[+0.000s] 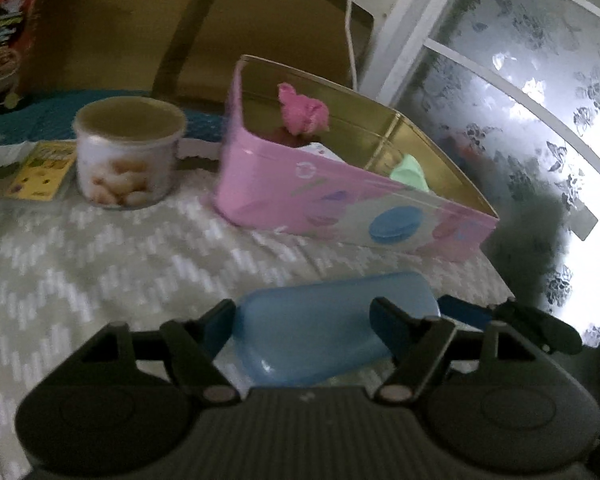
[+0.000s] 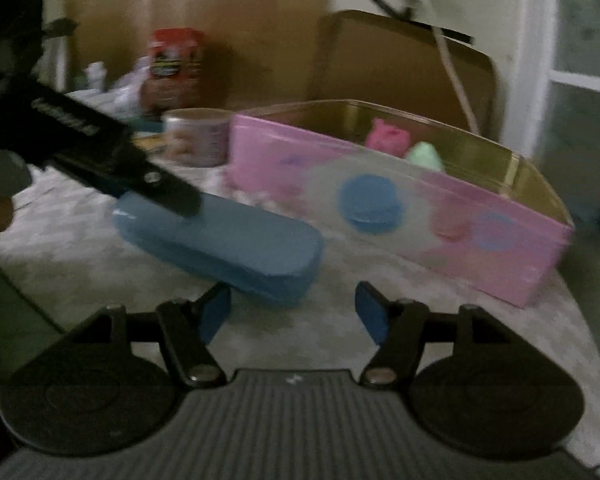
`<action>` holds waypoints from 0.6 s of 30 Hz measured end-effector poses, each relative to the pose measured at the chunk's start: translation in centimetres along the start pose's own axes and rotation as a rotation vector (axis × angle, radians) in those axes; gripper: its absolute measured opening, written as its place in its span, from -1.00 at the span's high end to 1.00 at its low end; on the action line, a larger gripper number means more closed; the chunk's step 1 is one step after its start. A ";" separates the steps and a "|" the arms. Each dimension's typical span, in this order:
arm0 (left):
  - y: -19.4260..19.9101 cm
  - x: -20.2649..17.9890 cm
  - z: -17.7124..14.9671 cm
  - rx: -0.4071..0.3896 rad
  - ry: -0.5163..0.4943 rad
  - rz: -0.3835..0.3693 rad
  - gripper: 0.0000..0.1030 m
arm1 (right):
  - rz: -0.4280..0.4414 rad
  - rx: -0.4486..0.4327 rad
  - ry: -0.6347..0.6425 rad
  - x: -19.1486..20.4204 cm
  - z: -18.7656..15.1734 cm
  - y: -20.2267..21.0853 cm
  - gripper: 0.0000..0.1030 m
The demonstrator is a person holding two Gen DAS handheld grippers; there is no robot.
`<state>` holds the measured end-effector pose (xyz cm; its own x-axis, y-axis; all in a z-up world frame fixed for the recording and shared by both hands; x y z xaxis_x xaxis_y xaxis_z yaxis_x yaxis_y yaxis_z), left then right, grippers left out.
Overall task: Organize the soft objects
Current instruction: 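Close the left gripper on the light-blue pencil case, then carry the pencil case with the left gripper over the pink tin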
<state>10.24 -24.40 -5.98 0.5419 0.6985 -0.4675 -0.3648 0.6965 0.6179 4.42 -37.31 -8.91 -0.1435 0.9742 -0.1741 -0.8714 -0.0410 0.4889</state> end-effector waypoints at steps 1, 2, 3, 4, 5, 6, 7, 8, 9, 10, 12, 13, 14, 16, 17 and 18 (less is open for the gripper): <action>-0.3 -0.4 0.1 0.005 -0.006 0.000 -0.47 | -0.007 -0.001 -0.006 -0.4 -0.2 0.1 -0.36; -0.5 -0.6 0.1 0.009 -0.010 -0.002 -0.49 | -0.005 -0.005 -0.007 -0.6 -0.3 0.1 -0.36; -0.6 -0.8 0.0 0.012 -0.012 -0.004 -0.51 | 0.001 -0.010 -0.006 -0.5 -0.4 0.2 -0.36; -0.9 -1.1 0.1 0.016 -0.017 -0.007 -0.52 | 0.009 -0.016 -0.003 -0.4 -0.4 0.2 -0.37; -1.1 -1.4 0.1 0.019 -0.023 -0.007 -0.53 | 0.016 -0.021 0.002 -0.2 -0.4 0.2 -0.38; -1.1 -1.5 0.1 0.020 -0.030 -0.003 -0.53 | 0.021 -0.025 0.009 0.0 -0.3 0.1 -0.39; -1.2 -1.6 0.2 0.019 -0.039 0.004 -0.53 | 0.027 -0.030 0.019 0.2 -0.2 -0.1 -0.39; -1.1 -1.6 0.3 0.017 -0.046 0.013 -0.51 | 0.040 -0.033 0.029 0.2 -0.2 -0.2 -0.39; -1.0 -1.5 0.3 0.017 -0.053 0.020 -0.50 | 0.053 -0.036 0.040 0.4 -0.1 -0.3 -0.39; -0.8 -1.4 0.4 0.017 -0.058 0.028 -0.46 | 0.063 -0.038 0.053 0.5 0.1 -0.5 -0.39; -0.4 -1.0 0.4 0.026 -0.056 0.033 -0.39 | 0.077 -0.044 0.083 0.7 0.3 -0.7 -0.40; -0.3 -0.9 0.3 0.038 -0.048 0.025 -0.38 | 0.084 -0.045 0.089 0.7 0.3 -0.9 -0.44; -0.3 -0.9 0.2 0.051 -0.039 0.014 -0.39 | 0.092 -0.048 0.086 0.7 0.3 -1.0 -0.44; -0.6 -1.1 -0.1 0.074 -0.016 -0.012 -0.38 | 0.114 -0.049 0.063 0.6 0.4 -1.3 -0.45; -0.7 -1.1 -0.1 0.066 -0.012 -0.009 -0.33 | 0.116 -0.049 0.050 0.5 0.4 -1.3 -0.43; -0.8 -1.2 0.0 0.058 -0.014 -0.005 -0.32 | 0.116 -0.051 0.039 0.4 0.3 -1.3 -0.41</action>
<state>9.84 -25.81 -5.93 0.5542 0.6927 -0.4615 -0.3178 0.6886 0.6518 5.63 -36.80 -9.34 -0.2615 0.9531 -0.1526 -0.8706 -0.1646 0.4636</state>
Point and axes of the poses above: each gripper's, at about its wrist camera, not at the fingertips, and y roughly against the way its jaws point, x to its left, z to its top, the point moved 10 cm from there along -y, roughly the way its jaws point, and after that the axes turned 8 degrees about y, right-handed, at the moved point
